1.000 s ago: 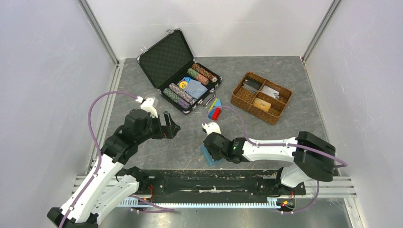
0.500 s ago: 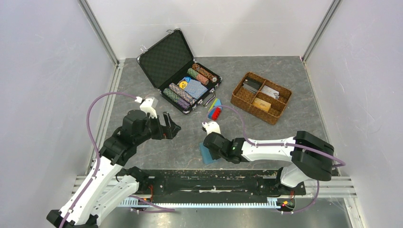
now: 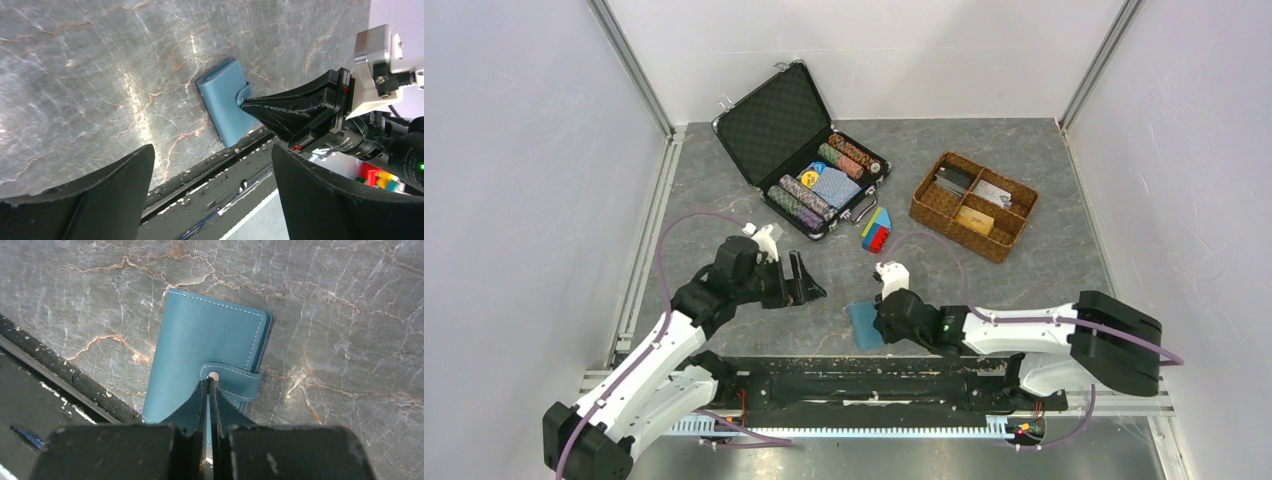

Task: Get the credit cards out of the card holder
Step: Open the card holder at the center of the board.

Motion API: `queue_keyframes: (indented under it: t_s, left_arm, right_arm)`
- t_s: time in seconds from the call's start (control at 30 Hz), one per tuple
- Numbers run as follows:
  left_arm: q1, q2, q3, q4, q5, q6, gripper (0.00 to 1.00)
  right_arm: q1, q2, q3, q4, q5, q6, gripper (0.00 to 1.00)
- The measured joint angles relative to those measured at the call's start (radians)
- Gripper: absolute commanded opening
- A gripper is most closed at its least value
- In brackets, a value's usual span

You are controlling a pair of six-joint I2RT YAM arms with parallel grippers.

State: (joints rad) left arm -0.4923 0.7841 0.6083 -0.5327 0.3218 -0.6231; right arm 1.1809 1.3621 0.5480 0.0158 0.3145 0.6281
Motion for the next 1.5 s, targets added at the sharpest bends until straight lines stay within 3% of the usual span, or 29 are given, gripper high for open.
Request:
queue_keyframes:
  t_s: [0.17, 0.53, 0.8, 0.97, 1.1, 1.33, 1.5]
  left_arm:
    - [-0.002, 0.035, -0.083, 0.129, 0.058, -0.069, 0.9]
    - [-0.064, 0.183, -0.242, 0.419, 0.135, -0.166, 0.93]
    - [-0.123, 0.29, -0.304, 0.642, 0.161, -0.239, 0.85]
    - [-0.161, 0.352, -0.32, 0.728, 0.169, -0.263, 0.7]
    - [-0.174, 0.391, -0.32, 0.783, 0.182, -0.288, 0.42]
    - [-0.178, 0.443, -0.327, 0.835, 0.197, -0.304, 0.06]
    - [-0.177, 0.46, -0.326, 0.843, 0.206, -0.303, 0.02]
  right_arm:
    - [-0.005, -0.092, -0.121, 0.117, -0.026, 0.036, 0.0]
    - [-0.066, -0.134, -0.254, 0.357, -0.167, 0.126, 0.0]
    - [-0.085, -0.09, -0.276, 0.504, -0.255, 0.191, 0.0]
    - [-0.085, -0.084, -0.286, 0.546, -0.278, 0.21, 0.0]
    - [-0.086, -0.084, -0.296, 0.566, -0.285, 0.219, 0.0]
    - [-0.093, -0.094, -0.329, 0.579, -0.284, 0.229, 0.0]
    - [-0.109, -0.135, -0.351, 0.57, -0.282, 0.229, 0.0]
